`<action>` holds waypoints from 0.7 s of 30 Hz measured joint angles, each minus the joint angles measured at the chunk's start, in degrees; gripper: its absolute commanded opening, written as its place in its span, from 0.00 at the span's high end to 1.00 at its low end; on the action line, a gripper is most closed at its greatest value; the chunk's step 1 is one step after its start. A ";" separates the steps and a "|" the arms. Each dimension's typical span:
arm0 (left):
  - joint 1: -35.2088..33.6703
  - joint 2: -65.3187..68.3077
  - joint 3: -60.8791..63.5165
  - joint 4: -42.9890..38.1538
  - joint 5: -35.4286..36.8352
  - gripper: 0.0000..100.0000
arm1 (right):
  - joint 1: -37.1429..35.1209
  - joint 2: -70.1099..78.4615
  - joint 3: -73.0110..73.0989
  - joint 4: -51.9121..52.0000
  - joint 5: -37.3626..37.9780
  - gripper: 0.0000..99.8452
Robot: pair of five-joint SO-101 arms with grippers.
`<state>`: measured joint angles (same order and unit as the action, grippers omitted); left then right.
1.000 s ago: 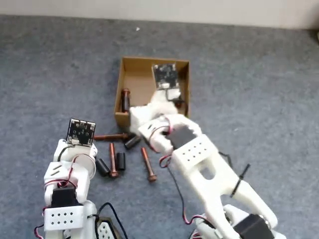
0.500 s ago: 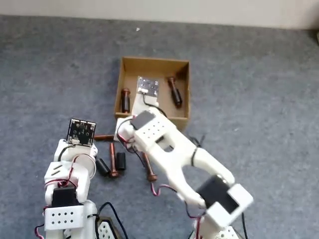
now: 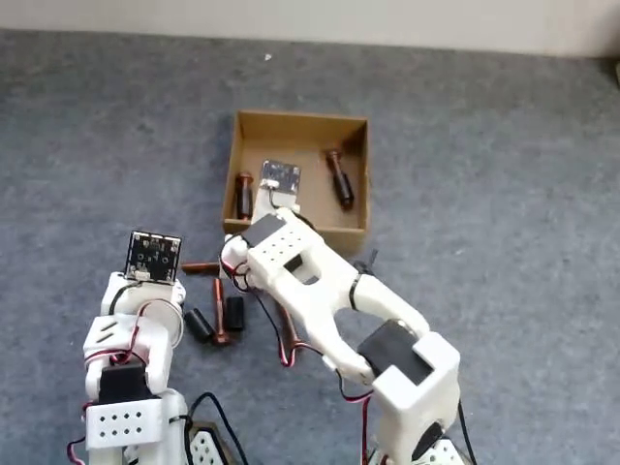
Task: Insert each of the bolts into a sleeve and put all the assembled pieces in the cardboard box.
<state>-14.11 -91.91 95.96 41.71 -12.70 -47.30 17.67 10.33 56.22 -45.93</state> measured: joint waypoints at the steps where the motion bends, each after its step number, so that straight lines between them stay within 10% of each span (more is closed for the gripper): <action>1: 0.00 0.00 0.00 0.00 0.00 0.99 | 0.00 0.70 0.09 0.00 0.00 0.89; 21: 0.00 0.00 0.00 0.00 0.00 0.99 | 2.90 -10.55 -2.99 11.96 15.38 1.00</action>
<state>-14.11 -91.91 95.96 41.71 -12.70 -44.40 7.12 7.34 68.18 -30.55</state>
